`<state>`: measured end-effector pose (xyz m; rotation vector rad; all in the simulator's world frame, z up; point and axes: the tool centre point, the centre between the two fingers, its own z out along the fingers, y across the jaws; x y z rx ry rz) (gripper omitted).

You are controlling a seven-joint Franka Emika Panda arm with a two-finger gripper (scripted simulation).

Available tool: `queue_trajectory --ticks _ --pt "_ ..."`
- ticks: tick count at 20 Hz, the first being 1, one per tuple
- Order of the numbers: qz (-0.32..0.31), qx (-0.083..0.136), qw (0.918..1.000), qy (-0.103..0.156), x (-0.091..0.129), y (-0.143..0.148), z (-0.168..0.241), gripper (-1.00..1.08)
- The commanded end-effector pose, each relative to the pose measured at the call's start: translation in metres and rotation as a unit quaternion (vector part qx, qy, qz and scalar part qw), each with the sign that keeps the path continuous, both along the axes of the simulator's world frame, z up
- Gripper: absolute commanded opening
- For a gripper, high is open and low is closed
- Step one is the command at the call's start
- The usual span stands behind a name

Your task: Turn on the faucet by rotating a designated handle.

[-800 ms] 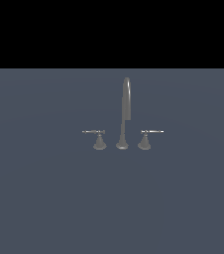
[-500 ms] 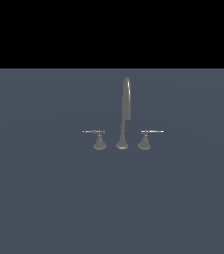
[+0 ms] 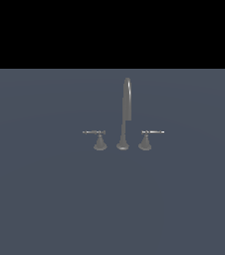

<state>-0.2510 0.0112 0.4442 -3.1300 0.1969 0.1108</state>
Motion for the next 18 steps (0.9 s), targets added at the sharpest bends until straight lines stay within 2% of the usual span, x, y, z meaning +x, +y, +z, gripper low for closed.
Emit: queue_trajectory --ticks 1,9,18 --pt "-0.019 -0.001 0.9998 0.0 0.004 0.007 -0.01 -1.0" --pt "-0.101 -0.003 0.9949 -0.003 0.027 0.037 -0.054 -1.0" --pt "-0.197 -0.006 0.9803 -0.006 0.06 0.068 -0.107 -1.0"
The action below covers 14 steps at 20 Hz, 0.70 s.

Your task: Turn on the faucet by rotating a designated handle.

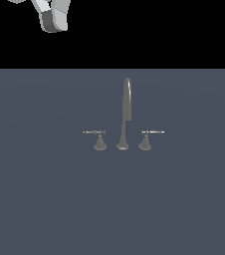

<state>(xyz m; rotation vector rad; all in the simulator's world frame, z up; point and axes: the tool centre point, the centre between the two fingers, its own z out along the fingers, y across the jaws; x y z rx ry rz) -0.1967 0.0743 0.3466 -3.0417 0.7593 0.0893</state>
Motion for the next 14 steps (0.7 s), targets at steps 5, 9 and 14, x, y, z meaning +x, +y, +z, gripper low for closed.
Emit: queue_trajectory --ticks 5,9,14 --pt "-0.07 -0.001 0.9975 -0.003 0.027 0.019 -0.038 -1.0" --pt "-0.112 -0.002 0.9937 -0.004 0.045 0.028 -0.06 -1.0" --pt "-0.161 -0.003 0.987 -0.006 0.067 0.037 -0.087 -1.0"
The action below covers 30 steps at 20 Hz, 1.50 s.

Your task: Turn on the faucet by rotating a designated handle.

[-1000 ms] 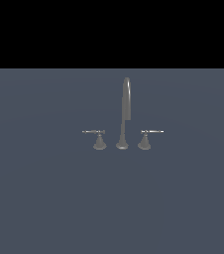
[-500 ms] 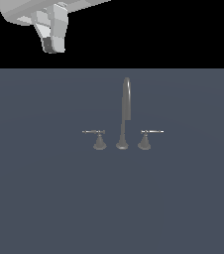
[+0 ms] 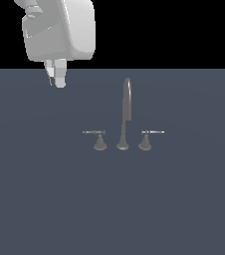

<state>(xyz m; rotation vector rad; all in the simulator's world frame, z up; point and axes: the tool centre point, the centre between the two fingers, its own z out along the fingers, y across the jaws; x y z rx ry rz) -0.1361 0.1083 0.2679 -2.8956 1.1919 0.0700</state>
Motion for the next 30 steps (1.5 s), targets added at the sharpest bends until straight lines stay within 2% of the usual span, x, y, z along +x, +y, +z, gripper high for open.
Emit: queue_trajectory --ticks 1,9,17,23,30 --pt "-0.025 0.0 0.9997 -0.001 0.011 0.004 -0.013 -1.0" --pt "-0.097 -0.002 0.9953 -0.004 0.046 0.011 -0.052 -1.0" --pt "-0.166 -0.006 0.9861 -0.006 0.08 0.012 -0.089 -1.0" --pt "-0.222 -0.01 0.9749 -0.008 0.109 0.009 -0.12 -1.0" --pt "-0.294 -0.015 0.9558 -0.01 0.144 -0.002 -0.158 -1.0"
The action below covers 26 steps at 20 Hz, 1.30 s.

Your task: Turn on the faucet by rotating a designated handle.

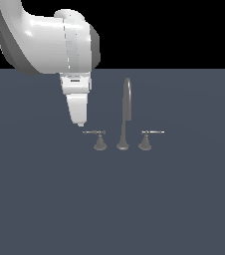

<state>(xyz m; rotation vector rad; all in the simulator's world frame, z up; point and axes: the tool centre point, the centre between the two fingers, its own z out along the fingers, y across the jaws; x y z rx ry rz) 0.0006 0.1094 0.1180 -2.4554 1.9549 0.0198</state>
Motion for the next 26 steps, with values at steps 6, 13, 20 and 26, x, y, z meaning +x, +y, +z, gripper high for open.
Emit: queue_trajectory --ticks 6,13,20,26 --pt "-0.068 -0.005 0.9976 -0.002 0.033 -0.013 -0.035 -1.0" --pt "-0.105 -0.006 0.9944 -0.004 0.05 -0.023 -0.052 -1.0" --pt "-0.11 -0.006 0.9939 -0.003 0.052 -0.024 -0.054 -1.0" --pt "-0.109 -0.005 0.9941 -0.003 0.051 -0.023 -0.053 -1.0"
